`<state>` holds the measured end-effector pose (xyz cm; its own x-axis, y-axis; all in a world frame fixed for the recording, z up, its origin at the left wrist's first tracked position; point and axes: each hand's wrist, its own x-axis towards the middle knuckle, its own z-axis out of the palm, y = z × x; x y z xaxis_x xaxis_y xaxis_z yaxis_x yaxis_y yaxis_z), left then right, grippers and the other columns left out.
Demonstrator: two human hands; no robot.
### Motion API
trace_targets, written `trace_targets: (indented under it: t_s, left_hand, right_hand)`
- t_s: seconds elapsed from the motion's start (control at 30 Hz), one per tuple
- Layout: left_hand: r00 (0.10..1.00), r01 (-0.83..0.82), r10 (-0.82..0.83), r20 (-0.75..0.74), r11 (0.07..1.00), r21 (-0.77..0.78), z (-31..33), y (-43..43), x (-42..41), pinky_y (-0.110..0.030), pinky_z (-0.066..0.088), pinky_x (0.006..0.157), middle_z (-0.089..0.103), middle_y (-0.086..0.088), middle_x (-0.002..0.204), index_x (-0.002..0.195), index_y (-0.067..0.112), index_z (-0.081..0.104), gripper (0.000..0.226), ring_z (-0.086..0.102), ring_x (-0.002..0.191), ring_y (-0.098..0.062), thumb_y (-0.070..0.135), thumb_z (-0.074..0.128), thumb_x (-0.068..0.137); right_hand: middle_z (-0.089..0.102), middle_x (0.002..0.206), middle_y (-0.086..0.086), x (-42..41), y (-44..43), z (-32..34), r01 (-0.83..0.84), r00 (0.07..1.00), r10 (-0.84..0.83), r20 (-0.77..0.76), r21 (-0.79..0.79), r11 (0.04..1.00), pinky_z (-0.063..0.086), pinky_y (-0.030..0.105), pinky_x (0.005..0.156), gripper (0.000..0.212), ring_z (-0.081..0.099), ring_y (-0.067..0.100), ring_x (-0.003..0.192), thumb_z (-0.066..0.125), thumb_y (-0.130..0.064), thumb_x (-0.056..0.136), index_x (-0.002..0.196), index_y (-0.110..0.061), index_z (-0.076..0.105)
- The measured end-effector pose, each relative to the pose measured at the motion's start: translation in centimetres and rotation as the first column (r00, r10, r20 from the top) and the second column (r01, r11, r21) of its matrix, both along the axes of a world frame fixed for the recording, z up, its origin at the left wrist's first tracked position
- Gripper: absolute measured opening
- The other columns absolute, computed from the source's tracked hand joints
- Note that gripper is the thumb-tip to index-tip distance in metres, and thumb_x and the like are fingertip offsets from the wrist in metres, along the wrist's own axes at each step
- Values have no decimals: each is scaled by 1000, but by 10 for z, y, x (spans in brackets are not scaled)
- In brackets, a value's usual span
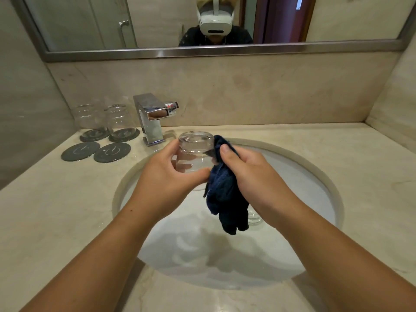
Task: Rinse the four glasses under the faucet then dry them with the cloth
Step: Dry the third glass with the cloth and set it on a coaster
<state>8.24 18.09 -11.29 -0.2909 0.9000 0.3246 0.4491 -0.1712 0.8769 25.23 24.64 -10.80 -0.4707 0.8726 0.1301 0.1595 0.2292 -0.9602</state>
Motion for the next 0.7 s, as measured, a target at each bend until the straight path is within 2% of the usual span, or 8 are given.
trace_targets:
  t_s: [0.07,0.17,0.27,0.4,0.5,0.57,0.63,0.7]
  left_hand:
    - [998,-35,36,42,999,-9,0,1,-2,-21,59,84,81,17,104,114,35,73,40,77,98,-5,22,88,79]
    - [995,-55,56,83,998,-7,0,0,0,-16,59,74,81,15,100,115,34,74,37,78,92,-8,15,81,84]
    - [995,-35,38,95,999,-24,1,0,-2,-26,62,81,81,11,103,116,34,74,37,78,95,-11,21,86,83]
    - [999,15,-13,47,998,-54,3,-1,-4,-36,62,93,80,16,109,116,40,73,44,77,102,-11,41,85,73]
    - [998,59,-61,-28,995,-74,4,-3,-2,-12,55,81,77,24,108,118,48,70,47,73,103,1,43,95,78]
    - [994,60,-67,-87,995,-80,5,-3,-2,-5,49,76,76,24,108,118,52,68,48,71,102,4,40,93,79]
    - [988,52,-58,-146,998,-45,5,-2,-1,-3,46,77,75,24,108,119,55,64,52,69,103,5,36,92,80]
    - [969,32,-33,-243,999,-8,3,-2,-1,-1,42,80,70,25,114,131,56,57,67,63,106,11,36,92,78]
  right_hand:
    - [79,96,-1,-2,-3,-1,-6,999,4,38,53,999,55,39,90,30,74,18,97,48,-45,111,103,-33,74]
    - [76,94,-12,-5,-7,0,-15,998,9,55,103,995,49,28,83,22,72,8,95,47,-43,111,104,-47,67]
    - [74,86,-11,-5,-7,1,6,999,-12,53,114,993,48,30,79,27,71,10,89,48,-44,111,93,-46,68]
    - [79,93,-1,-1,-6,2,29,999,-31,38,59,998,55,39,89,33,75,19,92,46,-47,110,100,-34,76]
    - [79,101,12,2,-2,2,29,1000,-29,7,21,999,56,51,101,42,75,30,98,46,-49,110,108,-19,75]
    - [78,101,14,4,0,3,38,999,-38,-9,40,998,55,55,100,44,74,33,97,46,-51,108,109,-17,74]
    - [77,92,9,5,0,3,48,999,-46,-22,82,995,57,50,94,39,74,30,91,46,-48,110,111,-22,75]
    - [77,88,-6,5,0,3,53,998,-50,-28,130,990,57,40,91,32,74,18,91,46,-41,112,123,-34,75]
